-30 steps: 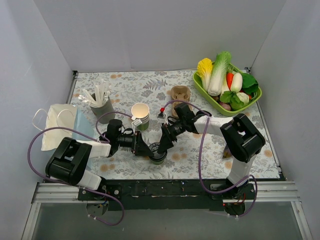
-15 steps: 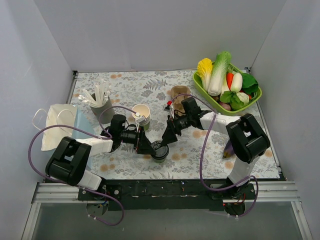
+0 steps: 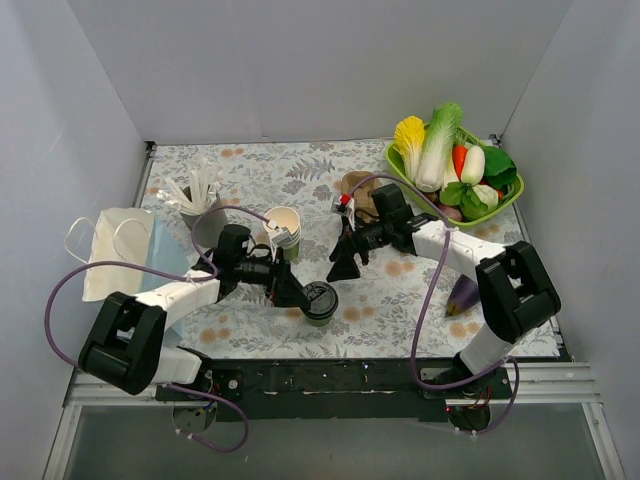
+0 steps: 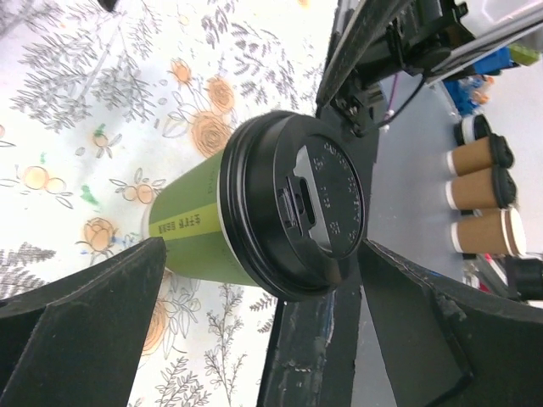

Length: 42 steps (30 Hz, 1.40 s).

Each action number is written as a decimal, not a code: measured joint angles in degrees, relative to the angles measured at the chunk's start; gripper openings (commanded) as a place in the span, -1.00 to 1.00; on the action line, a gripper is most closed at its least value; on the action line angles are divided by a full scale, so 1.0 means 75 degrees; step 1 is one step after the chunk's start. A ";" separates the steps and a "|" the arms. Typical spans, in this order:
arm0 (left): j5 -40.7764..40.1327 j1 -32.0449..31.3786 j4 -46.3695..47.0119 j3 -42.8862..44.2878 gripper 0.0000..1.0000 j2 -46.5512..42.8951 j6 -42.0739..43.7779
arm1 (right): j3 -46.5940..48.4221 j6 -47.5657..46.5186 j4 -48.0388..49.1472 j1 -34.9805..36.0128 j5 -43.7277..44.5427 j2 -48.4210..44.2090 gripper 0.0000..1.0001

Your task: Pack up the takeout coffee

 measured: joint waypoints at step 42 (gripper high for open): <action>-0.2693 0.1775 -0.4575 0.3573 0.96 -0.3791 0.0973 | 0.1600 -0.5129 -0.3442 0.3931 0.4261 -0.0557 0.96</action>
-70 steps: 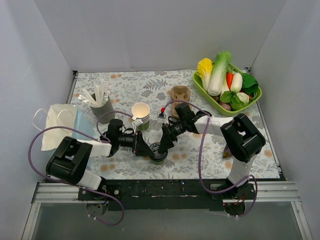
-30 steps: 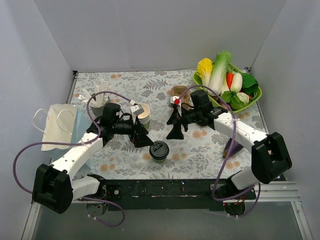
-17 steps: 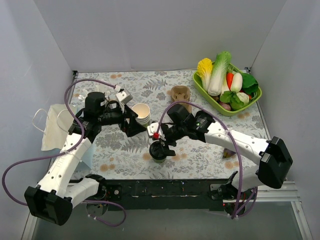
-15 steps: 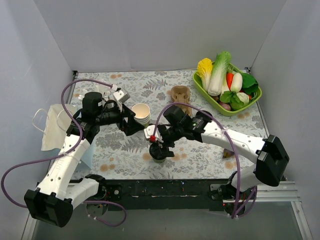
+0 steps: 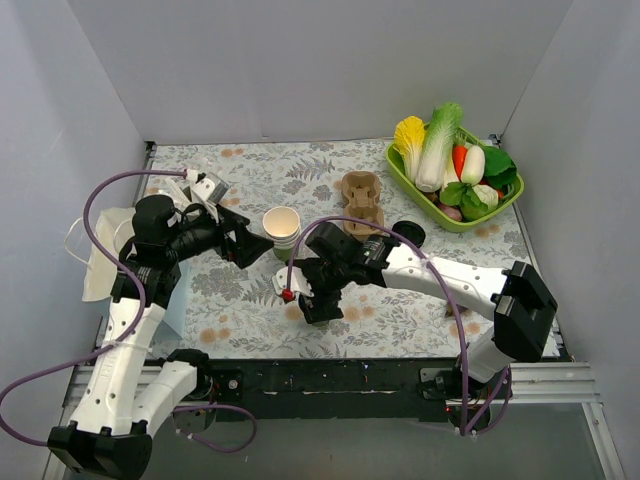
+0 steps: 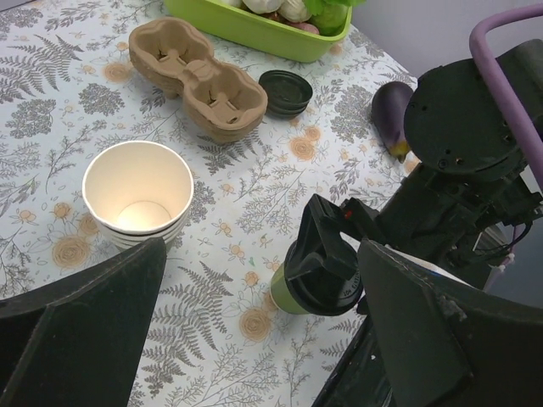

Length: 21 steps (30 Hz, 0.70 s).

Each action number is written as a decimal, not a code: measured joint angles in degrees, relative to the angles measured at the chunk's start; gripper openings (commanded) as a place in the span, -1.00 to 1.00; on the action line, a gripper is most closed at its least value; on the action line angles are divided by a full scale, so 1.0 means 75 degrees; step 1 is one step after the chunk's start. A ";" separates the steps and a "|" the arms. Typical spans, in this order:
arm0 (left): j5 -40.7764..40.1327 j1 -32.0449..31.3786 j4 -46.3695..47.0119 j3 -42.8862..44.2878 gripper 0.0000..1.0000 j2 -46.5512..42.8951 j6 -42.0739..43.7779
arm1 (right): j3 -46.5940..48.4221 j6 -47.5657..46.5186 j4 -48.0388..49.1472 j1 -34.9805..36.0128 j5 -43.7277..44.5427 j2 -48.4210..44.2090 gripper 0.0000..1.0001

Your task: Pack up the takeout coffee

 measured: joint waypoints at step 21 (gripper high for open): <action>0.0291 0.0064 0.0233 -0.0560 0.96 -0.0064 -0.0268 | 0.0087 0.0527 -0.0391 -0.0962 -0.0589 -0.0006 0.73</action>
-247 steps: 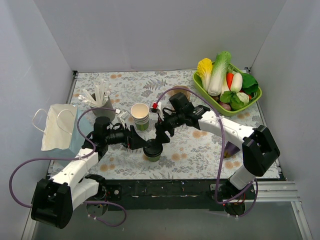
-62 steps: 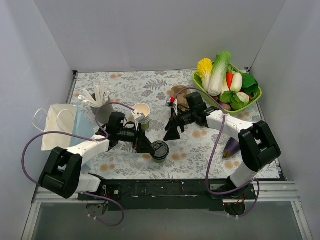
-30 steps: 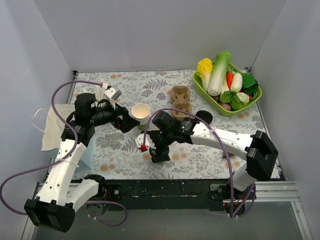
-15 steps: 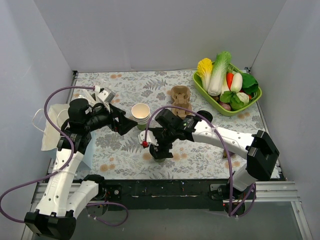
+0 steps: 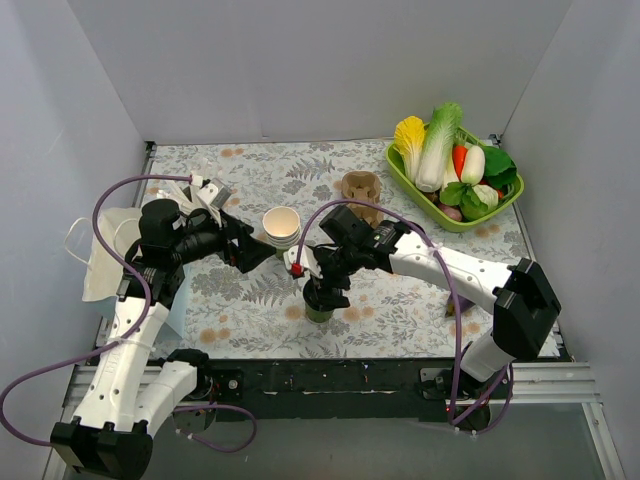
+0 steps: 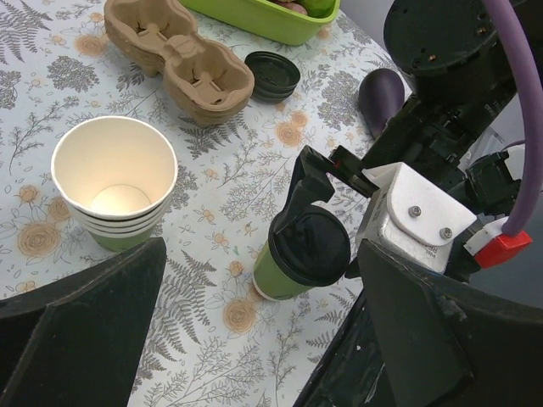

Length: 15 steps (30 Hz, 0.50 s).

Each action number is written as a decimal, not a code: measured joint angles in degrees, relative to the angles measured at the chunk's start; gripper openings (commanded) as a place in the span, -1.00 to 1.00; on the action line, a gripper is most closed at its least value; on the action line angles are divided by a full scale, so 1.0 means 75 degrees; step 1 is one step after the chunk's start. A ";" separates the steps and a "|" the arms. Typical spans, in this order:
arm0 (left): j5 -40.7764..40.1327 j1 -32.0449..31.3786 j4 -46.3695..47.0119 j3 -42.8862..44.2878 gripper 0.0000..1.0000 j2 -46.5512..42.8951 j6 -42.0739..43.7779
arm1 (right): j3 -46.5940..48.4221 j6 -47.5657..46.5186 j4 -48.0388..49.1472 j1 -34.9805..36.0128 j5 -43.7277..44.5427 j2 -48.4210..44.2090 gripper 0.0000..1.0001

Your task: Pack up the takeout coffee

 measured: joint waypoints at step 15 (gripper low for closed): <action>0.0181 0.0000 0.0227 -0.0181 0.96 -0.0029 -0.0044 | -0.0006 0.0131 -0.0289 -0.0734 0.0475 -0.0507 0.64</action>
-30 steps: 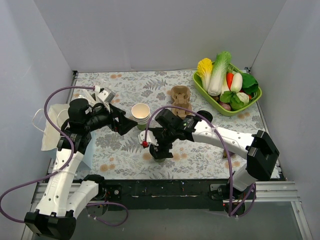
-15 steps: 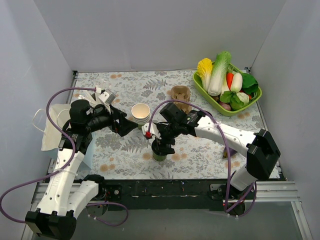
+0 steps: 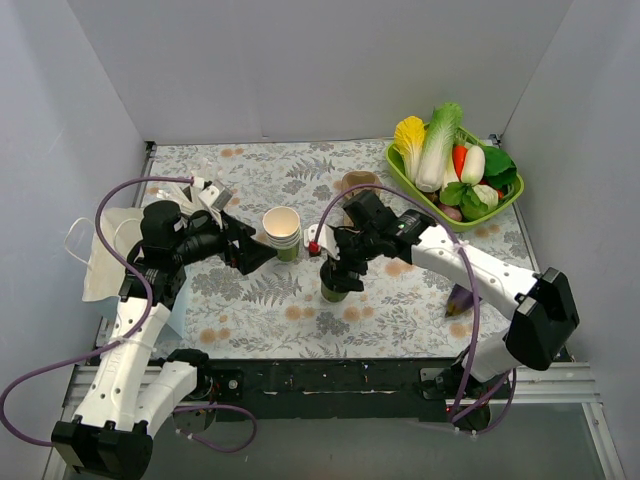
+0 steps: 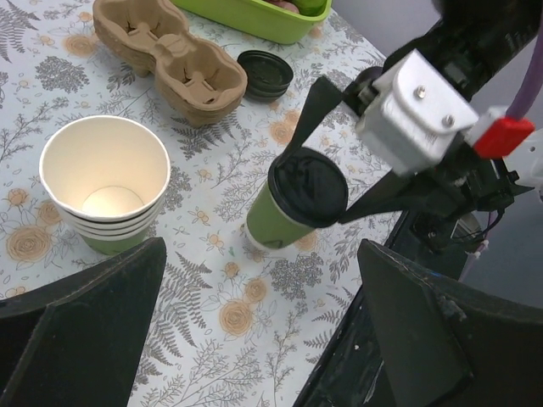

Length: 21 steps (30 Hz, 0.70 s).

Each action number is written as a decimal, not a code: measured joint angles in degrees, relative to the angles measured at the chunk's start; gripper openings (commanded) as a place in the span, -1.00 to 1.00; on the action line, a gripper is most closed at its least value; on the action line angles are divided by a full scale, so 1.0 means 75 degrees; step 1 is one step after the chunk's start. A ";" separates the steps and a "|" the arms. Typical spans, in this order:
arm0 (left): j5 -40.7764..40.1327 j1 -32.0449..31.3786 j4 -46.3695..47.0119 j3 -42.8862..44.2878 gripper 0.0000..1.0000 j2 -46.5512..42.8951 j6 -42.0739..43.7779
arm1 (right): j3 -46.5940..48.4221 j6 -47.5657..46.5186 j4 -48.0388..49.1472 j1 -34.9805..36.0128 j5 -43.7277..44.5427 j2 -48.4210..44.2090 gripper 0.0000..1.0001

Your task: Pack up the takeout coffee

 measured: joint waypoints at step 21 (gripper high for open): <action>0.0245 0.0000 0.0592 -0.0807 0.96 -0.0233 -0.0154 | -0.1061 -0.0624 -0.0816 -0.3561 -0.0032 -0.1008 0.59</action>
